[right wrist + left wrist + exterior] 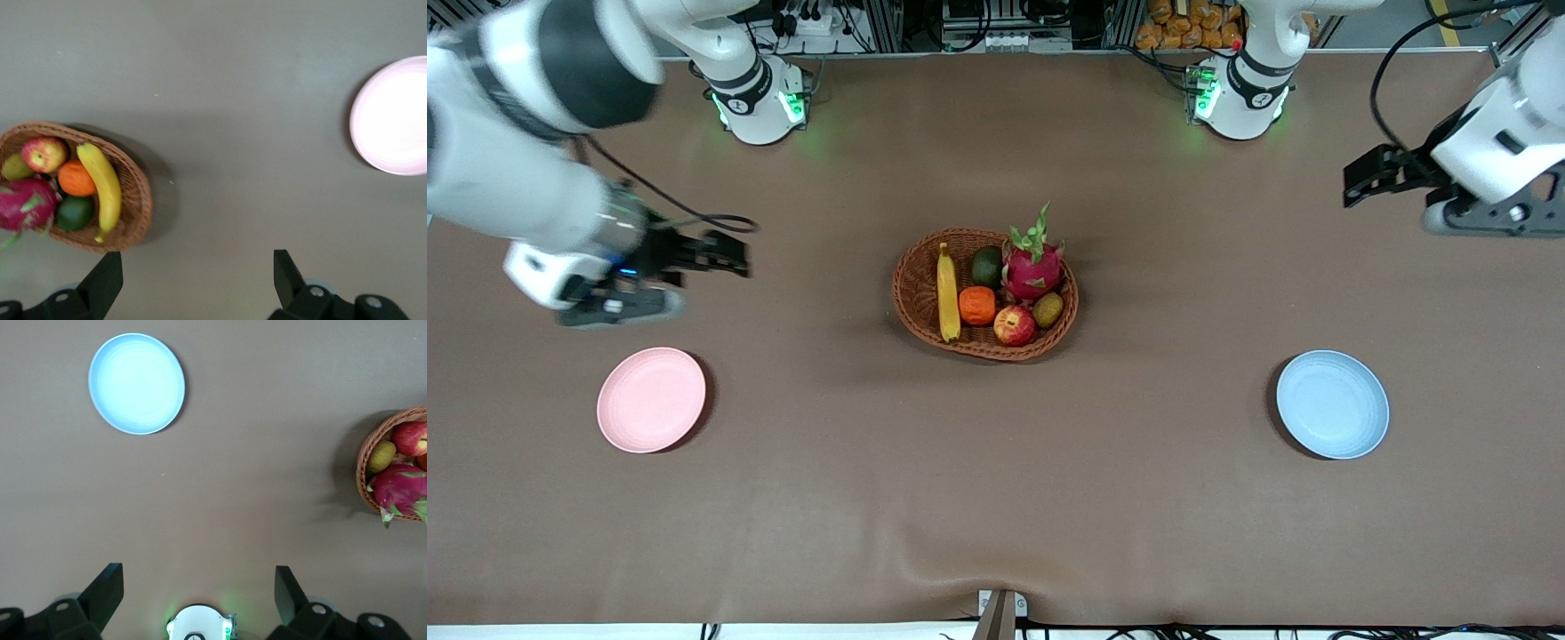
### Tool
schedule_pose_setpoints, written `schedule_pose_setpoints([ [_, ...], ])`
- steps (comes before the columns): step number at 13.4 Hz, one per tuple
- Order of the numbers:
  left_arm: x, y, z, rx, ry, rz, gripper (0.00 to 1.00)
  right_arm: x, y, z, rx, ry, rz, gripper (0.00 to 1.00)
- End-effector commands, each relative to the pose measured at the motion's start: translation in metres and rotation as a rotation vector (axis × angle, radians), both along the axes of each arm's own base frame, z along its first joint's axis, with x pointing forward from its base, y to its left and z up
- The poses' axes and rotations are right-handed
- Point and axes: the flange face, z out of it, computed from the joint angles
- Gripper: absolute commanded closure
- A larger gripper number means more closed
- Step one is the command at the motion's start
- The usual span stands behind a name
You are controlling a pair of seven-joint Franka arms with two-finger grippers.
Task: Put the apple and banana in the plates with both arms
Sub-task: 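Move the right gripper toward the basket while the left gripper follows, then grasp the yellow banana with the right gripper while the left gripper waits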
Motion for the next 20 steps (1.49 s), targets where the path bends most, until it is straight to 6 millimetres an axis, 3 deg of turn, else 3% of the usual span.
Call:
schedule_pose_setpoints([
  [1, 0.018, -0.038, -0.030, -0.019, 0.030, -0.060, 0.00, -0.001, 0.073, -0.043, -0.060, -0.018, -0.034, 0.00],
  [3, 0.031, -0.071, -0.055, -0.034, 0.017, -0.109, 0.00, -0.007, 0.116, -0.082, -0.119, -0.019, 0.016, 0.00],
  [5, 0.034, -0.091, -0.072, -0.045, 0.032, -0.122, 0.00, -0.010, 0.155, -0.121, -0.127, -0.044, 0.049, 0.00],
  [7, 0.037, -0.095, -0.077, -0.049, 0.028, -0.118, 0.00, -0.016, 0.198, -0.165, -0.187, -0.094, 0.062, 0.00],
  [10, 0.051, -0.098, -0.094, -0.065, 0.011, -0.105, 0.00, -0.012, 0.225, -0.215, -0.263, -0.120, -0.009, 0.00],
  [13, 0.074, -0.098, -0.105, -0.081, -0.016, -0.050, 0.00, -0.007, 0.245, -0.244, -0.209, -0.184, -0.098, 0.00],
  [17, 0.079, -0.100, -0.121, -0.075, 0.009, -0.004, 0.00, -0.018, 0.258, -0.264, -0.223, -0.171, -0.114, 0.00],
  [20, 0.061, -0.144, -0.128, -0.024, 0.013, -0.084, 0.00, -0.039, 0.278, -0.277, -0.239, -0.161, -0.182, 0.00],
])
